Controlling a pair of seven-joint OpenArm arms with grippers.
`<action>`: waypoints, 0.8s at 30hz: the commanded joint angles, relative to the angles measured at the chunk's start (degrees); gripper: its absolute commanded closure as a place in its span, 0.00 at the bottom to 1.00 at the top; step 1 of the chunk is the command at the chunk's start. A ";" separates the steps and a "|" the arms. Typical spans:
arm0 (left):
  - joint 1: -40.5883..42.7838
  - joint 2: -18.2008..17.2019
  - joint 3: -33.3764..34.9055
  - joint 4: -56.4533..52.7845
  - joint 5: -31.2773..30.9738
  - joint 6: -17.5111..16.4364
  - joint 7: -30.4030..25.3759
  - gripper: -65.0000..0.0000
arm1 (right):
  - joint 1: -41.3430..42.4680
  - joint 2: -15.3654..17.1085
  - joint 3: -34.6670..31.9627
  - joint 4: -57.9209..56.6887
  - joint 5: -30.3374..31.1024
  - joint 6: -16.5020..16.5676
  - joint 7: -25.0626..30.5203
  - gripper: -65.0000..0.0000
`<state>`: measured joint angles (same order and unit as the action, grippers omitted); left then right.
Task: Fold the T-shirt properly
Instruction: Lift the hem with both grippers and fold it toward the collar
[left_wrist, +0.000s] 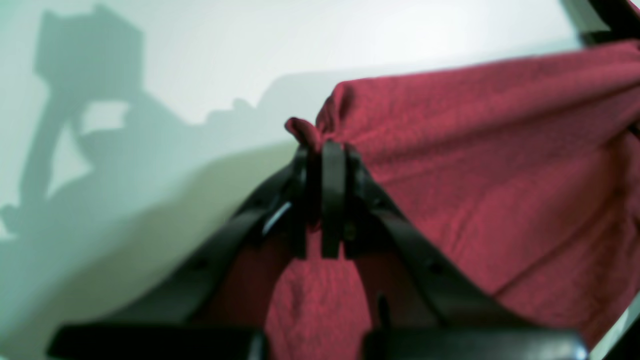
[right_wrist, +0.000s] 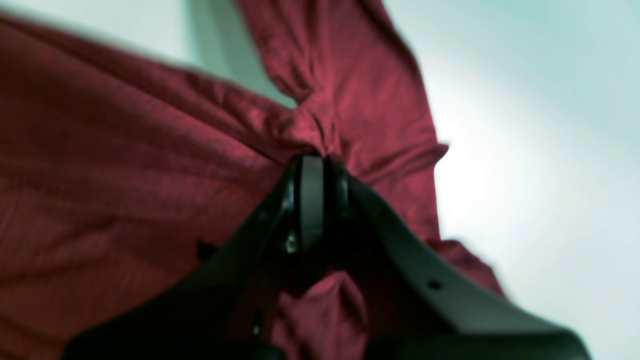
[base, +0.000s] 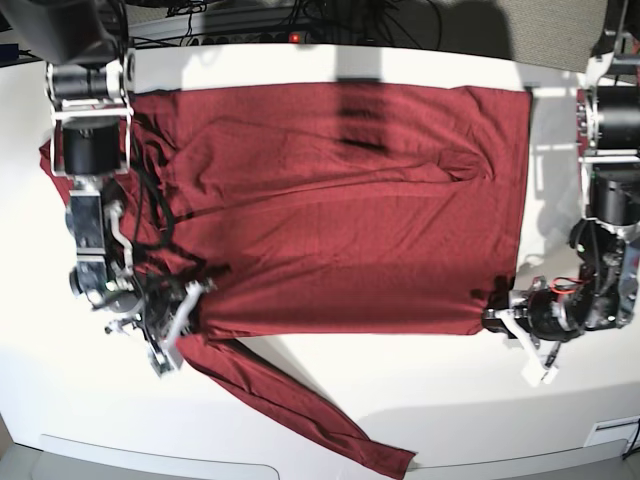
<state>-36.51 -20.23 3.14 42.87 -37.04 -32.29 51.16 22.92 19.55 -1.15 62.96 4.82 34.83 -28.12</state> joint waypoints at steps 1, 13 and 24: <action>-1.88 -1.14 -0.15 1.29 -1.77 -0.63 0.39 1.00 | 0.50 1.25 0.33 2.27 0.35 -0.11 0.90 1.00; 3.26 -5.01 -0.15 7.41 -14.14 -2.08 9.40 1.00 | -10.43 4.00 0.37 17.29 0.35 -0.17 -1.77 1.00; 17.62 -8.68 -2.03 28.00 -12.48 -0.72 10.58 1.00 | -16.37 4.28 0.37 22.05 0.35 -0.22 -3.06 1.00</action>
<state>-17.37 -27.75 1.74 69.95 -48.88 -33.04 62.22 5.45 22.85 -1.17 83.92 4.75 34.92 -31.94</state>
